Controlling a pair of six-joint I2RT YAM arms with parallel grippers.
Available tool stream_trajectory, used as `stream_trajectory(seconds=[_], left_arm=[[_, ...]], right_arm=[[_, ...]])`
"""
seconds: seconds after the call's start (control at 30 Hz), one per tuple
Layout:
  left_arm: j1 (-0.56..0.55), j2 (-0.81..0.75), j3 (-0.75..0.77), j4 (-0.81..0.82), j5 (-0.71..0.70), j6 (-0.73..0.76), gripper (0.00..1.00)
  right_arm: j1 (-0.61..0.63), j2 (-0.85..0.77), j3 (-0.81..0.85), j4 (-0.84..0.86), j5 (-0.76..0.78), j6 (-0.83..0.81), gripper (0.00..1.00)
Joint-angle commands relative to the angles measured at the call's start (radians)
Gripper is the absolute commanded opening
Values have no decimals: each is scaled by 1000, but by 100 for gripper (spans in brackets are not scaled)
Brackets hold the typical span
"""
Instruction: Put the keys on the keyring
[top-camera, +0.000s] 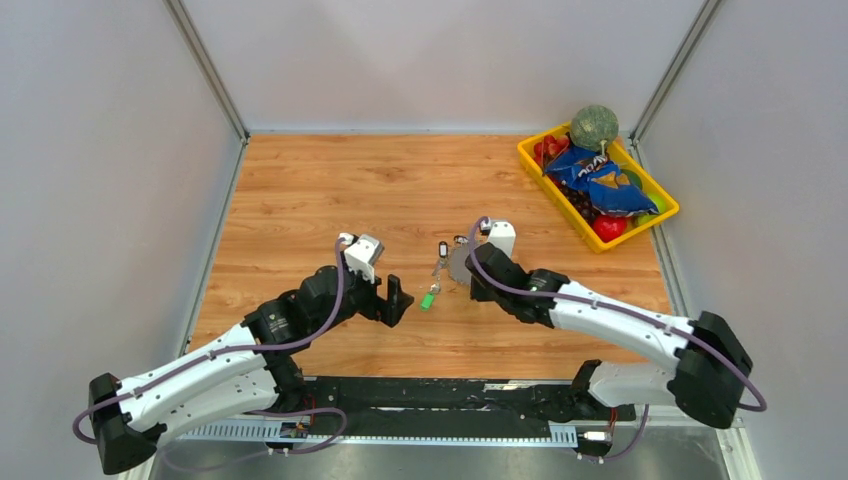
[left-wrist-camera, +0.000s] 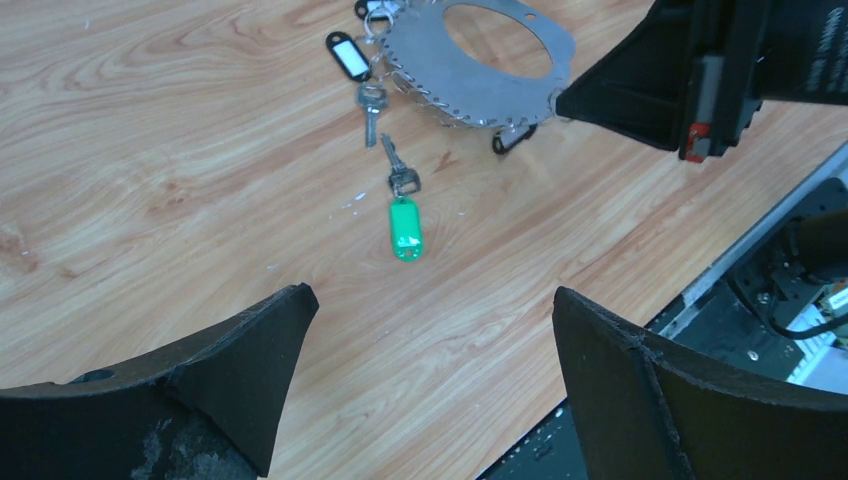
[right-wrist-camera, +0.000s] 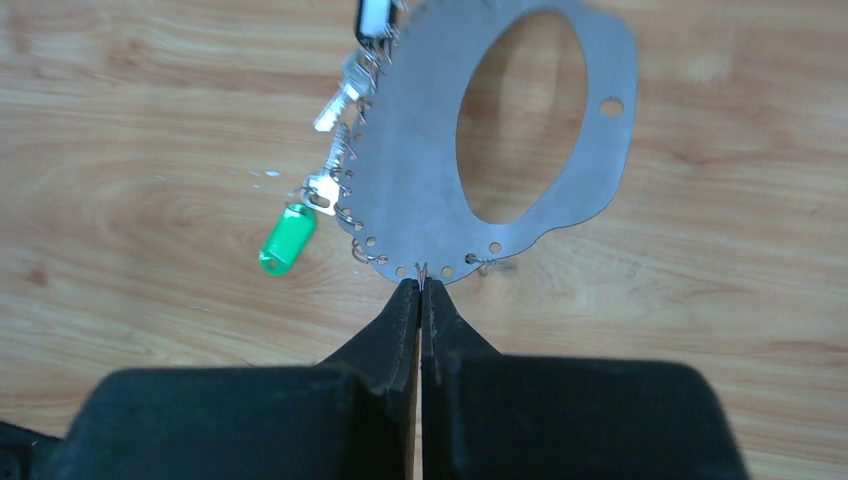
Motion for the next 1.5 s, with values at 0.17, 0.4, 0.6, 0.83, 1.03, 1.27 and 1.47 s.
stream_trajectory(seconds=[0.17,0.4,0.6,0.83,1.03,1.27,1.47], left_arm=[[-1,-39,120,2,130,-2,100],[-1,-67,203,12,243,20,100],[-1,-76,252,45,390,41,100],[-1,-96,267,127,512,42,100],[-1,-119,248,266,615,39,100],[-2,-111,213,414,702,39,100],[-1,-83,212,461,734,39,91]], right_arm=[[6,-273,87,-28,12,-248,0],[6,-400,175,-35,-176,-434,0],[6,-452,261,-41,-424,-537,0],[6,-493,316,-14,-689,-616,0],[8,-506,307,91,-858,-631,0],[11,-495,299,240,-1005,-574,0],[36,-479,303,318,-1034,-549,0]])
